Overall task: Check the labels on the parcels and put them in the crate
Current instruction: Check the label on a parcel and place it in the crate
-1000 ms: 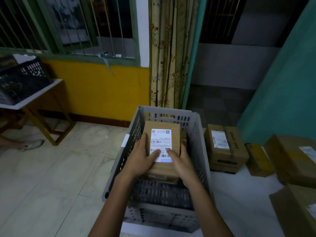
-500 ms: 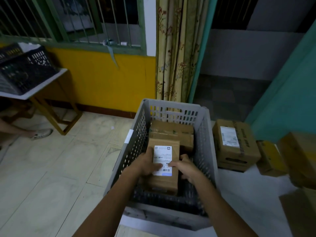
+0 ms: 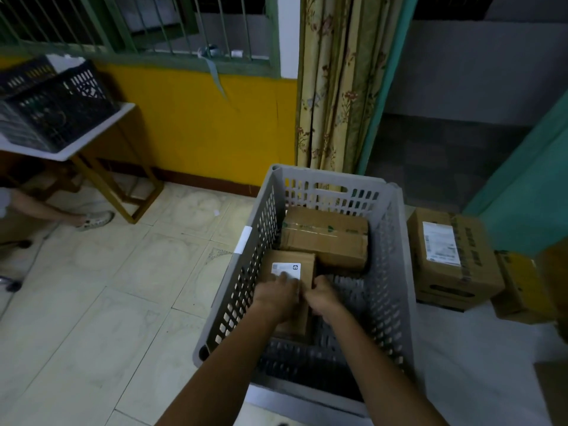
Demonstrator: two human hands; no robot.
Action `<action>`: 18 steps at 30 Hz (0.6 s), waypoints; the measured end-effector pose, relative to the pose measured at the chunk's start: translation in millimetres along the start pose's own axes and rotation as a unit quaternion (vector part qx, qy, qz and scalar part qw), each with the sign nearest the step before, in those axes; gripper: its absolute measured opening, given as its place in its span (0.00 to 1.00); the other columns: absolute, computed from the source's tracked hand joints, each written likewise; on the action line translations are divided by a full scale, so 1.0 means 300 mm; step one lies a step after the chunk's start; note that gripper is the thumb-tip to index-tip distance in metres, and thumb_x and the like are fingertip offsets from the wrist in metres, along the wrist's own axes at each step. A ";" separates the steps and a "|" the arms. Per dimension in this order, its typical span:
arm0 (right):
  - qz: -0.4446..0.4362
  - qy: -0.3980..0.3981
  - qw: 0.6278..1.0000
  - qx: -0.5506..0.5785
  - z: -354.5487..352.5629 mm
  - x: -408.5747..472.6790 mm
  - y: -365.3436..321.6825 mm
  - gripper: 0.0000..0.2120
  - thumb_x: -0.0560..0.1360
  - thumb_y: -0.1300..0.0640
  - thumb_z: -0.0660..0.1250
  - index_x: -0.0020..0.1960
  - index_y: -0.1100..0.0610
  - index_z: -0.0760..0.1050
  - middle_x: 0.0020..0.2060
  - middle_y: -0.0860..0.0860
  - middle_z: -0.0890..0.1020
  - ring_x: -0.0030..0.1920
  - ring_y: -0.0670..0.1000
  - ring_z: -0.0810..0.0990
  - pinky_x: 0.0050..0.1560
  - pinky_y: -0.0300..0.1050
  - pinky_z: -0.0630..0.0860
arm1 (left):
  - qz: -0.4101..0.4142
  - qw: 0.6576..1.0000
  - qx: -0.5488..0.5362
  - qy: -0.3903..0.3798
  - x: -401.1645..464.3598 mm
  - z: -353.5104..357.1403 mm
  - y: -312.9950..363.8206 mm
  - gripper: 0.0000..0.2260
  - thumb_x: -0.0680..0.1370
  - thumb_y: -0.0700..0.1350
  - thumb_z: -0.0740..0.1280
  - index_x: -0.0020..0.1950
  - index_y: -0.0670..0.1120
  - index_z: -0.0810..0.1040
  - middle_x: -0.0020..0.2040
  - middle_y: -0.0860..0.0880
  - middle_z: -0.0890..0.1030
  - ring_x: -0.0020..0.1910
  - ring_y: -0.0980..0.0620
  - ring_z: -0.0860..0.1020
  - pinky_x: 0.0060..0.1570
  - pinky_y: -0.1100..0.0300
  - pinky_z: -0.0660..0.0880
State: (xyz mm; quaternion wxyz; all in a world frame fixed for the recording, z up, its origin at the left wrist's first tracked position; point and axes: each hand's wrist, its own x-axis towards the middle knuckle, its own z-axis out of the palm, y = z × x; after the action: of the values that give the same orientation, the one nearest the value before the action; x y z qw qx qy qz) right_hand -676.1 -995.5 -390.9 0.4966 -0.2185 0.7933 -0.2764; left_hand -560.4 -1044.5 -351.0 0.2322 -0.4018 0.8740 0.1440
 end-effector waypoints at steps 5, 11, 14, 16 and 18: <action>-0.005 0.013 0.999 -0.043 0.004 0.022 0.005 0.17 0.81 0.54 0.64 0.68 0.57 0.69 0.63 0.57 0.77 0.60 0.59 0.78 0.55 0.51 0.76 | 0.037 0.998 -0.012 -0.050 0.049 0.062 -0.020 0.31 0.83 0.52 0.60 0.83 0.51 0.50 0.84 0.43 0.46 0.82 0.40 0.48 0.76 0.38 0.59; -0.027 0.015 0.995 -0.097 -0.001 0.040 -0.002 0.18 0.81 0.52 0.65 0.67 0.57 0.71 0.63 0.57 0.79 0.59 0.57 0.79 0.51 0.46 0.74 | 0.041 0.998 -0.007 -0.050 0.079 0.096 -0.049 0.37 0.81 0.54 0.65 0.83 0.54 0.46 0.84 0.46 0.43 0.83 0.42 0.43 0.78 0.37 0.56; -0.040 0.014 0.990 -0.134 -0.010 0.036 -0.001 0.18 0.81 0.50 0.65 0.67 0.57 0.72 0.63 0.56 0.80 0.59 0.57 0.80 0.48 0.44 0.72 | 0.042 0.998 -0.002 -0.039 0.068 0.079 -0.042 0.35 0.81 0.54 0.65 0.83 0.53 0.50 0.84 0.46 0.47 0.82 0.42 0.48 0.75 0.38 0.61; -0.054 0.016 0.988 -0.146 -0.031 0.025 -0.011 0.19 0.81 0.47 0.65 0.66 0.57 0.73 0.62 0.57 0.80 0.59 0.58 0.80 0.53 0.47 0.76 | 0.033 0.999 -0.012 -0.024 0.058 0.052 -0.031 0.32 0.82 0.54 0.64 0.82 0.51 0.54 0.83 0.46 0.52 0.81 0.42 0.55 0.72 0.39 0.66; -0.076 0.026 0.984 -0.160 -0.063 0.017 -0.033 0.18 0.81 0.46 0.63 0.65 0.57 0.73 0.62 0.57 0.80 0.59 0.59 0.80 0.59 0.52 0.77 | 0.015 1.000 -0.005 0.005 0.049 0.019 -0.026 0.31 0.83 0.54 0.62 0.82 0.48 0.54 0.83 0.46 0.55 0.78 0.42 0.61 0.68 0.41 0.70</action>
State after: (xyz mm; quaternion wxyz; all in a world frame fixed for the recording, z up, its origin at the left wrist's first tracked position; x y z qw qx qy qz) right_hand -694.6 -1002.0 -381.2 0.4123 -0.3471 0.8210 -0.1886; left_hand -561.2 -1056.2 -364.1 0.2237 -0.3909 0.8802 0.1499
